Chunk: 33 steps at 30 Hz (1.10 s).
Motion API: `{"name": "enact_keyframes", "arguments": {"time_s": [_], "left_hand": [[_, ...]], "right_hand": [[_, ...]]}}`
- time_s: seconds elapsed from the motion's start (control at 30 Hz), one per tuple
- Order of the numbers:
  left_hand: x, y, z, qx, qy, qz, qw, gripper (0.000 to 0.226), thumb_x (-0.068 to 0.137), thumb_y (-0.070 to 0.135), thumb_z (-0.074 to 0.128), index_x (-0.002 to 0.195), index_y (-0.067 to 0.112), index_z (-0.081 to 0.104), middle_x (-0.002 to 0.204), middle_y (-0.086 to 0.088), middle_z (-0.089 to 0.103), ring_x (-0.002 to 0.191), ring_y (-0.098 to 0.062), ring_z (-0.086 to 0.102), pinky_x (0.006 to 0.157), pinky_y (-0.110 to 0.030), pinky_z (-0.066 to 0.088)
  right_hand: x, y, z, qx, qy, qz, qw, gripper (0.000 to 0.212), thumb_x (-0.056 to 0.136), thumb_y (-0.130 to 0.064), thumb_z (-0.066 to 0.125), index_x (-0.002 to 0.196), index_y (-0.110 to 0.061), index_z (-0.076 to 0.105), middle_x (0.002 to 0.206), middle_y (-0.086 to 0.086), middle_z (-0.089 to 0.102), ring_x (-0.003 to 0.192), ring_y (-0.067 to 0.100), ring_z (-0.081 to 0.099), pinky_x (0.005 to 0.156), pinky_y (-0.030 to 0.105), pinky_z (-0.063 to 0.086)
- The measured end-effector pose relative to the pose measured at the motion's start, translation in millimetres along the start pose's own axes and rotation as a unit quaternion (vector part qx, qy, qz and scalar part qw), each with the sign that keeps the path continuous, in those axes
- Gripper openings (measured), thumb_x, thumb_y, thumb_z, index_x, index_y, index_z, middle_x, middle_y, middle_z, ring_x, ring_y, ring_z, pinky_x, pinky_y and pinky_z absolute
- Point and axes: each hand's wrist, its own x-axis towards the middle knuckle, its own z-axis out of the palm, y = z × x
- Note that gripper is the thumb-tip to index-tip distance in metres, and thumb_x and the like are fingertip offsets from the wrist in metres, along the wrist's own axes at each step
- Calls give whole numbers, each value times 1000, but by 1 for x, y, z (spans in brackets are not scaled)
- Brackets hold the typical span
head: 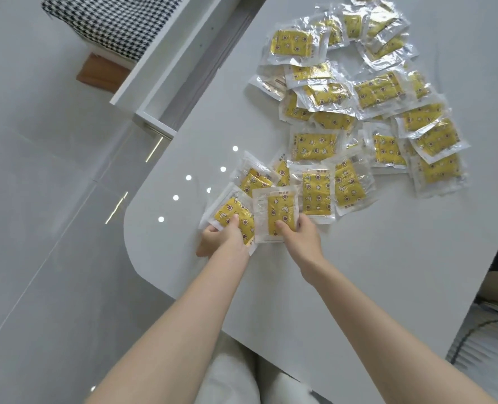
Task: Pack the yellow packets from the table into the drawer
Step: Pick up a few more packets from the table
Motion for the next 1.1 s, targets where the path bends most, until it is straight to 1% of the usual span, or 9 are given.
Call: {"name": "enact_keyframes", "arguments": {"time_s": [0.07,0.13,0.23,0.37,0.5,0.7,0.83,1.03,1.1], "left_hand": [[-2,-2,3,3,-4,6,1000,34,68,23,84,92,12,62,106,-4,66,80,-23,67,66,-34,58],[-5,-1,2,-19,-13,0,1000,32,70,18,83,92,13,60,95,-4,67,81,-23,67,74,-35,58],[-5,-2,-2,-21,-24,22,999,32,72,18,82,90,14,56,91,-3,66,81,-23,67,76,-36,58],[-4,-2,-13,-17,-75,69,995,33,76,10,77,96,12,50,94,-5,62,79,-21,63,62,-27,53],[-11,3,-28,24,-113,135,984,35,76,11,77,96,12,48,101,-7,59,83,-19,57,72,-28,50],[-51,20,-78,74,-211,231,947,35,80,11,74,102,15,48,104,-1,56,93,-16,59,66,-19,50],[-93,36,-117,57,-277,229,932,38,80,10,74,109,14,50,101,2,59,85,-4,59,69,-22,52],[-160,53,-175,-41,-339,180,922,46,77,5,74,114,9,47,114,-13,63,94,-24,66,84,-42,56],[-180,57,-192,-62,-366,162,914,42,79,2,71,116,6,51,109,-12,65,90,-22,67,76,-39,59]], "right_hand": [[4,1,7,-4,0,11,1000,22,94,-22,57,76,-17,46,72,-6,46,63,9,42,54,19,31],[6,3,12,2,-6,19,1000,22,91,-26,59,93,-4,54,86,9,57,74,22,49,64,27,37],[8,8,15,2,-14,27,1000,37,89,-28,60,109,1,52,113,24,58,83,27,52,73,36,43],[3,12,14,15,-37,42,998,15,91,-23,59,101,-12,55,115,19,61,107,36,58,95,53,48],[-17,1,3,44,-59,44,996,21,95,-14,56,116,-16,55,116,5,64,106,22,62,96,42,51],[-67,-30,-37,32,-43,-6,999,13,93,-17,58,103,-10,58,112,14,64,107,29,61,86,34,55],[-114,-59,-68,22,-46,-54,997,21,92,-18,60,108,-5,58,110,15,66,104,27,63,84,31,55],[-195,-96,-104,38,-67,-114,991,11,92,-13,60,98,-22,58,102,4,69,92,16,66,79,27,55],[-218,-103,-111,42,-72,-127,988,14,93,-13,59,101,-25,58,102,1,70,91,14,67,77,25,55]]}}
